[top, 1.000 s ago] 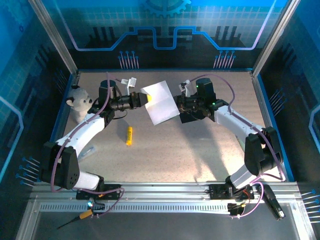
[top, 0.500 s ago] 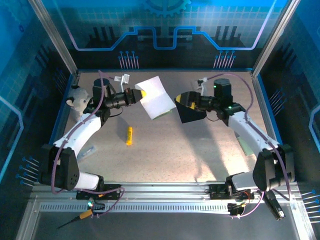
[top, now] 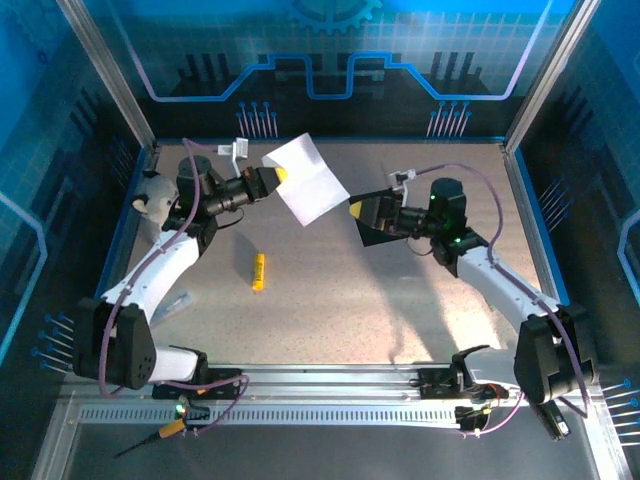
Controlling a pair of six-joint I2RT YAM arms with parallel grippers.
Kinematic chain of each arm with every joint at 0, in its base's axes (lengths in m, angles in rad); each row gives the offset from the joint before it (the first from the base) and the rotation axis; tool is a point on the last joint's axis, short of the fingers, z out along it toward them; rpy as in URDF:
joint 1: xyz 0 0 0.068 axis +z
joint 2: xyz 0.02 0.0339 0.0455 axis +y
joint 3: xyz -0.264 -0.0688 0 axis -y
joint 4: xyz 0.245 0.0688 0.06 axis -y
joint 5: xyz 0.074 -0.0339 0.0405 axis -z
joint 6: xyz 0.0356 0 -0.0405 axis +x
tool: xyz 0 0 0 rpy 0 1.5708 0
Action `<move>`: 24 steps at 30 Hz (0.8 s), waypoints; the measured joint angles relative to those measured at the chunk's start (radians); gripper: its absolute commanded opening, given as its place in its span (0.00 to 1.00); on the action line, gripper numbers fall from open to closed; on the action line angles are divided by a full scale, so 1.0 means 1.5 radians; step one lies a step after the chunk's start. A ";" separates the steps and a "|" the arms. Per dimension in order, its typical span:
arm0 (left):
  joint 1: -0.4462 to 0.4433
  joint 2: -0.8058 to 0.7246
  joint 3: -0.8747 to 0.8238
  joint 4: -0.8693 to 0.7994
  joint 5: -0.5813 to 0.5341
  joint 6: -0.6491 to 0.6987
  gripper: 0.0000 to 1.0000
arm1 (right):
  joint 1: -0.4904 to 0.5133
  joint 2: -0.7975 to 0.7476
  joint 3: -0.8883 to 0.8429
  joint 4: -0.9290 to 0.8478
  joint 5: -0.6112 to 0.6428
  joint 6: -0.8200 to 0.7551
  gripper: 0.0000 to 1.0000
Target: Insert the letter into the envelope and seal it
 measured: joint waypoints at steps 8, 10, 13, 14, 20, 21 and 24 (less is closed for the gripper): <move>-0.004 -0.018 -0.038 0.045 -0.052 -0.042 0.00 | 0.131 0.067 -0.050 0.164 0.100 0.102 0.95; -0.005 -0.018 -0.047 0.055 -0.062 -0.050 0.00 | 0.142 0.081 -0.053 0.208 0.122 0.123 0.94; -0.012 -0.018 -0.060 0.065 -0.076 -0.064 0.00 | 0.152 0.102 -0.054 0.266 0.151 0.143 0.95; -0.015 -0.018 -0.063 0.066 -0.080 -0.067 0.00 | 0.157 0.109 -0.054 0.282 0.160 0.146 0.95; -0.027 -0.020 -0.081 0.097 -0.104 -0.087 0.00 | 0.188 0.152 -0.047 0.341 0.210 0.167 0.94; -0.028 -0.020 -0.083 0.100 -0.106 -0.092 0.00 | 0.192 0.160 -0.047 0.348 0.216 0.172 0.94; -0.029 -0.020 -0.086 0.107 -0.111 -0.099 0.00 | 0.200 0.185 -0.046 0.376 0.238 0.189 0.93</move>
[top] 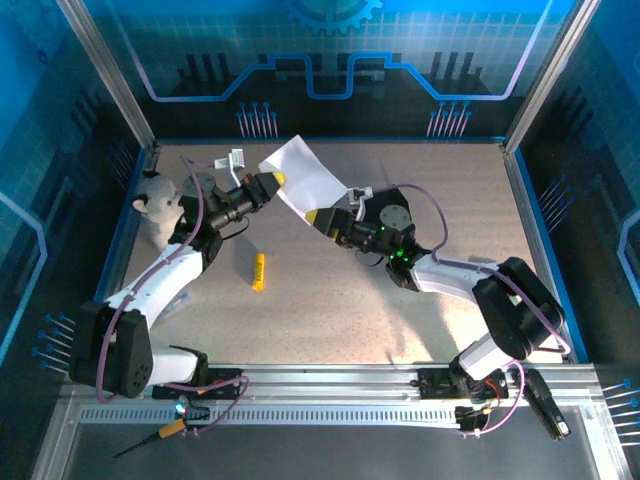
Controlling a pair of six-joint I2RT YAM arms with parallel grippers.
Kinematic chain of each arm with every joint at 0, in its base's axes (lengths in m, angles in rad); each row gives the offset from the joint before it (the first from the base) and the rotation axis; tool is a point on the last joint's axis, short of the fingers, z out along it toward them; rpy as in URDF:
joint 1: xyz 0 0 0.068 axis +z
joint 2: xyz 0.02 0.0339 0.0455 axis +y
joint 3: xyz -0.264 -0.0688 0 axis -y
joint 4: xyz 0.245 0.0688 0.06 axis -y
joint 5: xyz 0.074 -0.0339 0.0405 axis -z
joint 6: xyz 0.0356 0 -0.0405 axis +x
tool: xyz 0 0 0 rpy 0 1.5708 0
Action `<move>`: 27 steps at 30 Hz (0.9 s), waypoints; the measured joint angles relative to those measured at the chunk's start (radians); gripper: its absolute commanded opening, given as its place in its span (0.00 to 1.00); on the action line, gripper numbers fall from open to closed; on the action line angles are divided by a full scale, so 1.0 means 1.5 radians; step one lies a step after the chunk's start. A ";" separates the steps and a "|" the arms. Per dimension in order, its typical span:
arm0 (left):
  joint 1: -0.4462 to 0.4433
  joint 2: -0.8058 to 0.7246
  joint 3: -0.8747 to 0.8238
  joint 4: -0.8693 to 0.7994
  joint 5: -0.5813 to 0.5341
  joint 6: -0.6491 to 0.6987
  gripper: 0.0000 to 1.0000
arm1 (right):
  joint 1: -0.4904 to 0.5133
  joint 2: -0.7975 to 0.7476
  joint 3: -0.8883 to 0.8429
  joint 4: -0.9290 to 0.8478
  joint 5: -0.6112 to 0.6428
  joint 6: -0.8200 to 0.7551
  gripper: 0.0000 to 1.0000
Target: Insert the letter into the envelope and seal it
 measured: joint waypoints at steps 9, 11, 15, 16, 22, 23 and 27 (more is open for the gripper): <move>-0.001 -0.004 -0.006 0.018 -0.005 -0.006 0.00 | 0.002 0.053 0.012 0.113 0.042 0.020 0.77; -0.002 -0.006 -0.012 0.020 -0.005 -0.010 0.00 | 0.002 0.065 0.023 0.138 0.045 0.025 0.68; -0.003 -0.008 -0.019 0.019 -0.008 -0.012 0.00 | 0.002 0.081 0.032 0.179 0.049 0.036 0.52; -0.003 -0.008 -0.019 0.019 -0.010 -0.012 0.00 | 0.002 0.084 0.032 0.189 0.050 0.041 0.49; -0.001 -0.014 -0.020 0.015 -0.014 -0.010 0.00 | 0.002 0.085 0.031 0.219 0.060 0.052 0.37; 0.000 -0.016 -0.020 0.013 -0.014 -0.010 0.00 | 0.002 0.084 0.029 0.222 0.061 0.052 0.35; 0.005 -0.017 -0.020 0.011 -0.015 -0.009 0.00 | 0.002 0.080 0.021 0.224 0.063 0.050 0.12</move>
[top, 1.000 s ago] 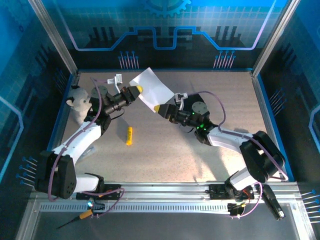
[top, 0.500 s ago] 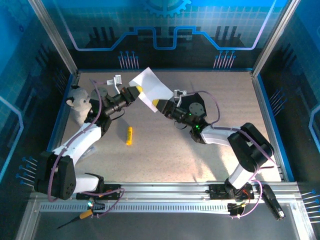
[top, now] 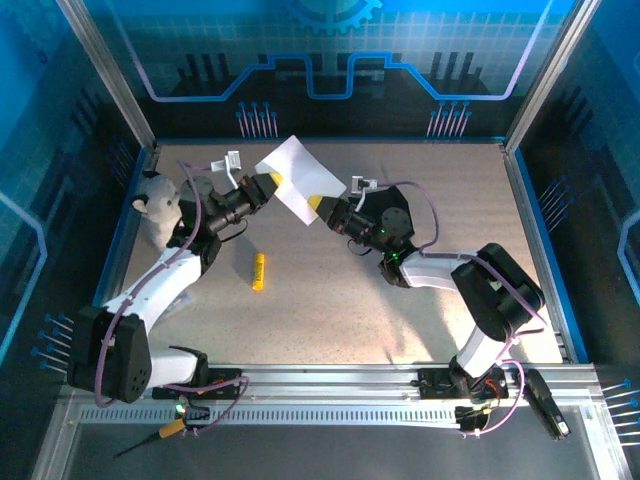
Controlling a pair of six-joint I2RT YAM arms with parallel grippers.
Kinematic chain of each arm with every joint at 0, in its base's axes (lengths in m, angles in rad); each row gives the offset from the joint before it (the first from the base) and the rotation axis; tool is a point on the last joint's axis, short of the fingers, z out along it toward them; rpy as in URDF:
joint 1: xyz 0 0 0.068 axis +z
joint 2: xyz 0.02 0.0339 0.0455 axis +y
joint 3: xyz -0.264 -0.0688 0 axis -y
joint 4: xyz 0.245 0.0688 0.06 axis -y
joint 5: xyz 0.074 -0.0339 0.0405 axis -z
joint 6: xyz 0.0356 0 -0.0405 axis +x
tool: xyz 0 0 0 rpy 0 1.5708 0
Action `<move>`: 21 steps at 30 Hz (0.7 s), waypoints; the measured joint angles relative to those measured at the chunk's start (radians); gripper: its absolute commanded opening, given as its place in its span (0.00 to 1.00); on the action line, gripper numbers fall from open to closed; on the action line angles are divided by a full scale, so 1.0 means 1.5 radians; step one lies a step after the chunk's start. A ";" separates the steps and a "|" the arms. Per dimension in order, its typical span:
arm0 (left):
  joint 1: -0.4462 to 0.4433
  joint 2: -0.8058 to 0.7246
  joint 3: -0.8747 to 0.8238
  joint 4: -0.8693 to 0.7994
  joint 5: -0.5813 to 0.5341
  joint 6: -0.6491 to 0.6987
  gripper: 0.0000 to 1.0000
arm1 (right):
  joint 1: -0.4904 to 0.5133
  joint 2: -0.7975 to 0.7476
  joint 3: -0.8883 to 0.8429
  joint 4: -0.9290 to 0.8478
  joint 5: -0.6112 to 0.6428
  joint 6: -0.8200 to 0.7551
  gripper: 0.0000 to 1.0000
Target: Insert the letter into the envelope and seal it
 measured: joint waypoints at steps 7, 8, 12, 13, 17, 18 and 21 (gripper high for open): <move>0.008 -0.002 0.000 -0.023 -0.001 0.024 0.68 | -0.003 -0.009 -0.001 -0.003 -0.004 0.004 0.00; 0.012 -0.004 0.001 -0.040 0.000 0.037 0.77 | -0.004 -0.014 -0.001 -0.009 -0.006 0.004 0.00; 0.055 -0.035 0.033 -0.185 -0.009 0.116 0.99 | -0.027 -0.065 -0.001 -0.083 -0.039 -0.007 0.00; 0.071 -0.045 0.050 -0.233 -0.018 0.139 0.99 | -0.037 -0.087 0.000 -0.114 -0.051 -0.016 0.00; 0.107 -0.072 0.129 -0.405 -0.080 0.232 0.99 | -0.080 -0.173 0.046 -0.282 -0.118 -0.072 0.00; 0.110 -0.075 0.146 -0.440 -0.098 0.249 0.99 | -0.093 -0.191 0.070 -0.332 -0.141 -0.091 0.00; 0.115 -0.071 0.177 -0.526 -0.129 0.291 0.99 | -0.128 -0.228 0.137 -0.452 -0.210 -0.140 0.00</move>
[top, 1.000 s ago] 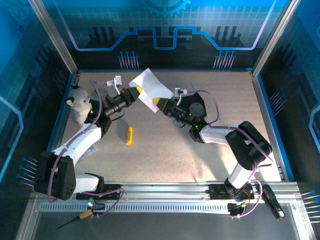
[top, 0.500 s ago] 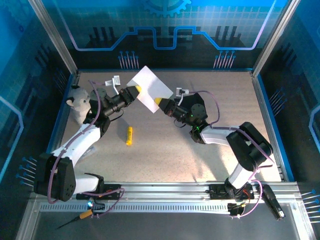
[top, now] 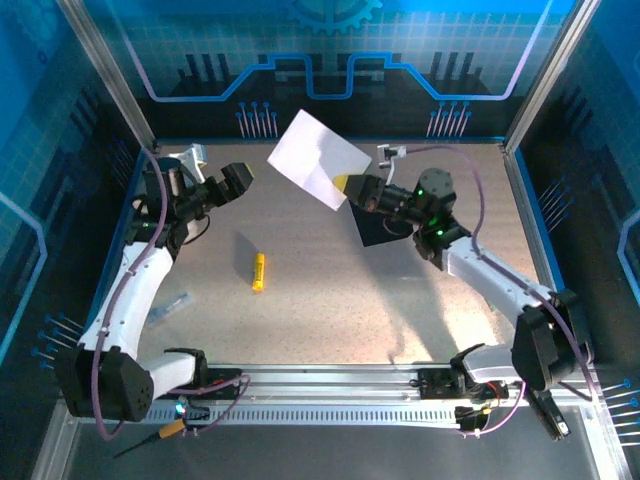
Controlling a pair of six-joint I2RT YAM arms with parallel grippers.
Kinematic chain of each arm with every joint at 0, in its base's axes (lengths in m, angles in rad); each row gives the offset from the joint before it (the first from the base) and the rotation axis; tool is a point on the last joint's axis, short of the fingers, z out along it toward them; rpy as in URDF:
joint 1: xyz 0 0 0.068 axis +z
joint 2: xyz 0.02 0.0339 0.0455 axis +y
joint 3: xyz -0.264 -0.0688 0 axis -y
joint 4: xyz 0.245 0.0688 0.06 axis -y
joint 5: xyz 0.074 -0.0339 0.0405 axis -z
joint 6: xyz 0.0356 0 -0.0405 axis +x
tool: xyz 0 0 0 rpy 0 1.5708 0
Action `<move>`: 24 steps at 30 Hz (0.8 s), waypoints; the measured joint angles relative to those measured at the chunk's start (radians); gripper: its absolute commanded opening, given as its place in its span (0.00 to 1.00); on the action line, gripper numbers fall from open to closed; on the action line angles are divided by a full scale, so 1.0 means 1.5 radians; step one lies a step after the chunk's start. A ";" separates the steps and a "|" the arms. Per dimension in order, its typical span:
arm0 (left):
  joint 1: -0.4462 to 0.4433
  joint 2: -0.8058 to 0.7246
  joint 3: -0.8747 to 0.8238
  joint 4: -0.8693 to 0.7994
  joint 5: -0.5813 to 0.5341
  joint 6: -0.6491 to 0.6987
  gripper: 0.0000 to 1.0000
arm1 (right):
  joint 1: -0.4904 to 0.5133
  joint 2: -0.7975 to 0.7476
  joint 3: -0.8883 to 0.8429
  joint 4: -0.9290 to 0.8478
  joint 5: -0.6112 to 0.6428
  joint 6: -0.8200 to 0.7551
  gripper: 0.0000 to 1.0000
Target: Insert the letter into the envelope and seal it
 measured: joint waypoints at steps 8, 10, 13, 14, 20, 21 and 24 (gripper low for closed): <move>-0.001 0.087 0.009 -0.076 0.061 0.042 0.99 | -0.025 -0.010 0.168 -0.374 -0.164 -0.188 0.00; -0.008 0.089 0.010 -0.077 0.089 0.053 0.99 | -0.025 -0.003 0.193 -0.448 -0.183 -0.232 0.00; -0.031 0.091 0.022 -0.074 0.132 0.069 0.99 | -0.025 0.014 0.203 -0.519 -0.198 -0.274 0.00; -0.037 0.091 0.024 -0.071 0.145 0.072 0.99 | -0.024 0.021 0.204 -0.536 -0.200 -0.284 0.00; -0.067 0.091 0.028 -0.051 0.225 0.089 0.99 | -0.021 0.079 0.210 -0.618 -0.202 -0.328 0.00; -0.069 0.091 0.028 -0.049 0.236 0.091 0.99 | -0.020 0.087 0.213 -0.627 -0.201 -0.334 0.00; -0.076 0.091 0.028 -0.043 0.260 0.094 0.99 | -0.017 0.101 0.227 -0.653 -0.196 -0.351 0.00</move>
